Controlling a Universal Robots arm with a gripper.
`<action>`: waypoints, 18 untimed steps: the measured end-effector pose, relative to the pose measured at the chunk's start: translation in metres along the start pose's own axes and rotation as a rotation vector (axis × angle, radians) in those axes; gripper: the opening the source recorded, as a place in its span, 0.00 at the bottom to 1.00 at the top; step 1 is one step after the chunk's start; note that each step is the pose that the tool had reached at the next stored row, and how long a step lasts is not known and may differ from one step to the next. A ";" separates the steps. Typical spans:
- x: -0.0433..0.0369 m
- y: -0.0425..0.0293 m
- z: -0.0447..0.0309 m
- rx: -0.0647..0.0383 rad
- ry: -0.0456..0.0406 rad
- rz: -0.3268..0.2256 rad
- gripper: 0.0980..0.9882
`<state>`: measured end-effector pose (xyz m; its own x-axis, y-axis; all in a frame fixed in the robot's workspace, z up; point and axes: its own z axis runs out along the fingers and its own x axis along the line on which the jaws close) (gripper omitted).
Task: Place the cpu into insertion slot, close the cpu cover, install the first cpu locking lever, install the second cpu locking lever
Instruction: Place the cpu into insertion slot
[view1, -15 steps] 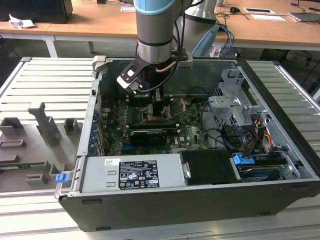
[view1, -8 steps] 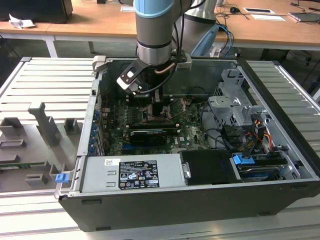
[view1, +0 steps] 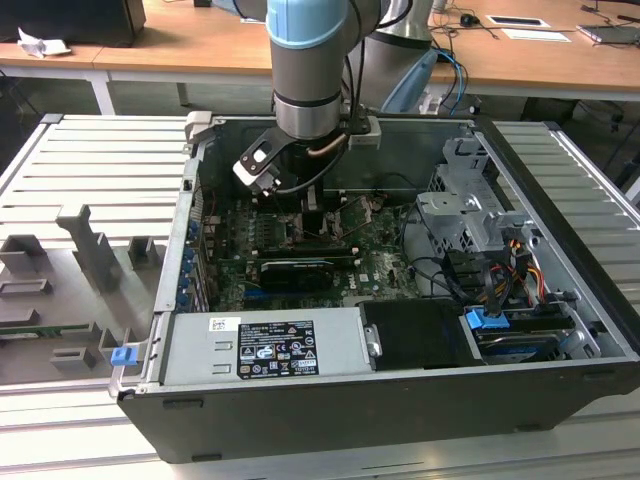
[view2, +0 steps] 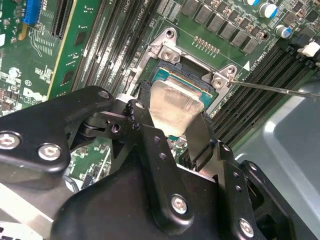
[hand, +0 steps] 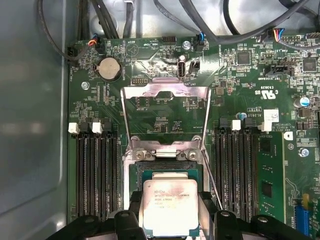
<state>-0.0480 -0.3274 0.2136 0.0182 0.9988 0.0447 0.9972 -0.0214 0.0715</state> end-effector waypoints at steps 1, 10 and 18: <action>0.0000 0.0000 0.0004 0.000 0.0000 0.000 0.48; 0.0003 -0.0004 0.0058 0.000 -0.0020 0.002 0.48; 0.0020 -0.0002 0.0080 0.000 -0.0025 0.002 0.48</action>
<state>-0.0475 -0.3250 0.2057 0.0208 0.9989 0.0423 0.9971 -0.0238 0.0717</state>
